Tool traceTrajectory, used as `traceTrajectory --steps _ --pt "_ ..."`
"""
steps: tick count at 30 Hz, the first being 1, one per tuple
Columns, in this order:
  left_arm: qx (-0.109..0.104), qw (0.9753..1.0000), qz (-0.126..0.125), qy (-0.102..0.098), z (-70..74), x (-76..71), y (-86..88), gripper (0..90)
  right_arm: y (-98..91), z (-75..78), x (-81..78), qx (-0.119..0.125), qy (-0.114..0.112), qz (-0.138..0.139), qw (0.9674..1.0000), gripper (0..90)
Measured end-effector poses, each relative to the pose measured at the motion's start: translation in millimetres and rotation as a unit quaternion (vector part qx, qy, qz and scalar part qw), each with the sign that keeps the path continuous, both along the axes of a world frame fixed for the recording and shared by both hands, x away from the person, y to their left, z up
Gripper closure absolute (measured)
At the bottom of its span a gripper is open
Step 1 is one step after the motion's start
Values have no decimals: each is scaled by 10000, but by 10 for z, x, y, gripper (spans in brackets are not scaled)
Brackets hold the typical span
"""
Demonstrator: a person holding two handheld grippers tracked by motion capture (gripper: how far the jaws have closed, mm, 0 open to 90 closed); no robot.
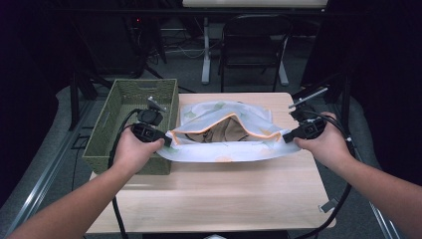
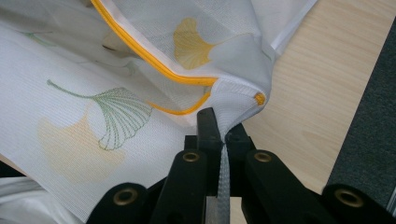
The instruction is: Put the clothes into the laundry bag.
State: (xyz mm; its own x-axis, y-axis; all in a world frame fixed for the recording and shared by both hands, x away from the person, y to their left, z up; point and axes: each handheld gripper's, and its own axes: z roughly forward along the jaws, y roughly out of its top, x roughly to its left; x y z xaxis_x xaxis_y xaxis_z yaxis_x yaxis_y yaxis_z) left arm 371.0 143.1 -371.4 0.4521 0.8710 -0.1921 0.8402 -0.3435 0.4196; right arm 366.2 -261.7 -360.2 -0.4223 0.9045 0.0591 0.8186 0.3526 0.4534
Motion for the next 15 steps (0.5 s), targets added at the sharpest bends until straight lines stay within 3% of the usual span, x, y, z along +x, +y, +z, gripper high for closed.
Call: traceTrajectory --steps 7,15 --pt "70 9999 -85 -6 -50 -41 -52 884 -73 -148 -66 154 92 -53 9998 889" --pt "129 9997 -229 28 -206 -165 -71 885 -108 -343 -165 312 167 -27 9994 889"
